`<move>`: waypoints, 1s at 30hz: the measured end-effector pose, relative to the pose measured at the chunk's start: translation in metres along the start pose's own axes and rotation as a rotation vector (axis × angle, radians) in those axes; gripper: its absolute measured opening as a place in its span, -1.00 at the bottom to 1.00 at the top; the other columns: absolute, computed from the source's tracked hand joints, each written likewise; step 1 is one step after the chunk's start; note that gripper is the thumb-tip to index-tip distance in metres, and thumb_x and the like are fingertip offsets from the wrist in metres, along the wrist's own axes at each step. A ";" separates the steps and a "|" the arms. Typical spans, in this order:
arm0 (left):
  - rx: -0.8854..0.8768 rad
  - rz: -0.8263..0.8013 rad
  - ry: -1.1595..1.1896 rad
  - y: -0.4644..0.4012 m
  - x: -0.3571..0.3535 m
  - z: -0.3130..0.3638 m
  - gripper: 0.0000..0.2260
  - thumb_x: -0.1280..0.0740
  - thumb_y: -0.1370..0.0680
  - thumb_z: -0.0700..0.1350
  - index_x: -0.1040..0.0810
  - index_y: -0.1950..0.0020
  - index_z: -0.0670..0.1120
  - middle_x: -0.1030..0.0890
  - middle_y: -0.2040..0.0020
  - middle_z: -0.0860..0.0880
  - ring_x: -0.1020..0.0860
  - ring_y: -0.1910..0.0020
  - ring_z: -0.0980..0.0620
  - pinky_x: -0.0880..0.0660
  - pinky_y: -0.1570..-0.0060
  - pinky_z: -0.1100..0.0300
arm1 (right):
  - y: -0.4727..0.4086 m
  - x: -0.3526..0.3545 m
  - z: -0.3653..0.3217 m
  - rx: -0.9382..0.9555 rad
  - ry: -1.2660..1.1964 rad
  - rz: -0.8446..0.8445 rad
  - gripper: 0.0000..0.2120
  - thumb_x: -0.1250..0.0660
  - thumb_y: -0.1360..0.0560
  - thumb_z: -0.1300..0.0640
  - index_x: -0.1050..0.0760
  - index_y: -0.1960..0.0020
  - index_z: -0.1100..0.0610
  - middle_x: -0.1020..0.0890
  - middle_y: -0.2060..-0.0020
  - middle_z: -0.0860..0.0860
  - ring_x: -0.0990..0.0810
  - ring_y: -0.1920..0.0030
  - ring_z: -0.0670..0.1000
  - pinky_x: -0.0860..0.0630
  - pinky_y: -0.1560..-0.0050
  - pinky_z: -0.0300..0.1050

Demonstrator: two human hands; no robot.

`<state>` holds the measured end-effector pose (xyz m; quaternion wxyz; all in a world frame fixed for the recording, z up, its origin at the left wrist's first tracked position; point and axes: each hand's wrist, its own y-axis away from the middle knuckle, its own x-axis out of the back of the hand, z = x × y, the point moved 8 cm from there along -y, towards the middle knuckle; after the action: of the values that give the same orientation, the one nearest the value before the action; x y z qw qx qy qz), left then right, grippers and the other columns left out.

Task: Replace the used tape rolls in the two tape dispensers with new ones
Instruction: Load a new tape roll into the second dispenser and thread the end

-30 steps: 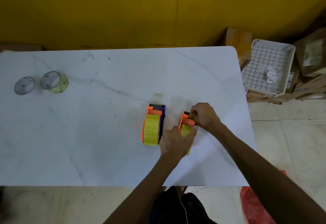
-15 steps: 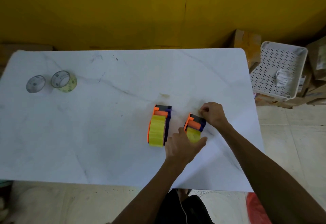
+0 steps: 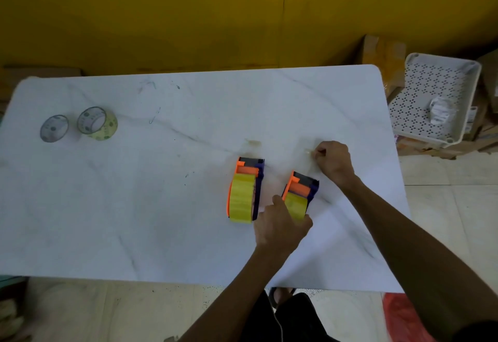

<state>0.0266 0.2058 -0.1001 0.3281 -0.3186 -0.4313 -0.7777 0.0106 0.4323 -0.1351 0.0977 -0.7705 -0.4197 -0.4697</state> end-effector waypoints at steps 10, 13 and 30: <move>-0.137 0.183 0.320 0.016 0.033 -0.002 -0.62 -0.40 -0.26 0.25 -0.36 0.27 0.01 -0.45 0.51 0.05 -0.43 0.58 0.13 -0.36 0.66 0.22 | 0.036 -0.035 0.033 -0.470 -0.830 -0.620 -0.77 -0.19 -0.53 0.34 -0.56 0.13 0.10 -0.54 0.41 0.03 -0.45 0.43 -0.05 -0.37 0.43 -0.23; -0.109 0.179 0.403 0.011 0.037 0.003 -0.63 -0.40 -0.26 0.23 -0.39 0.26 -0.03 -0.53 0.49 -0.01 -0.53 0.55 0.05 -0.49 0.57 0.02 | 0.058 -0.054 0.025 -0.578 -1.149 -0.602 -0.79 -0.18 -0.51 0.33 -0.52 0.12 0.07 -0.53 0.46 -0.05 -0.42 0.48 -0.11 -0.31 0.46 -0.29; 0.047 0.208 0.434 -0.011 0.019 0.004 -0.60 -0.40 -0.31 0.22 -0.40 0.04 0.00 -0.48 0.34 0.18 -0.47 0.44 0.28 -0.26 0.58 0.49 | 0.089 -0.066 -0.005 -0.503 -0.922 -0.332 -0.48 -0.42 -0.37 -0.22 -0.62 0.16 0.29 -0.63 0.27 0.16 -0.59 0.18 0.14 -0.50 0.16 -0.05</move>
<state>0.0079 0.2090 -0.0884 0.4988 -0.1789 -0.3335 -0.7797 0.0599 0.3375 -0.1639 -0.3589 -0.8195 -0.4096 -0.1784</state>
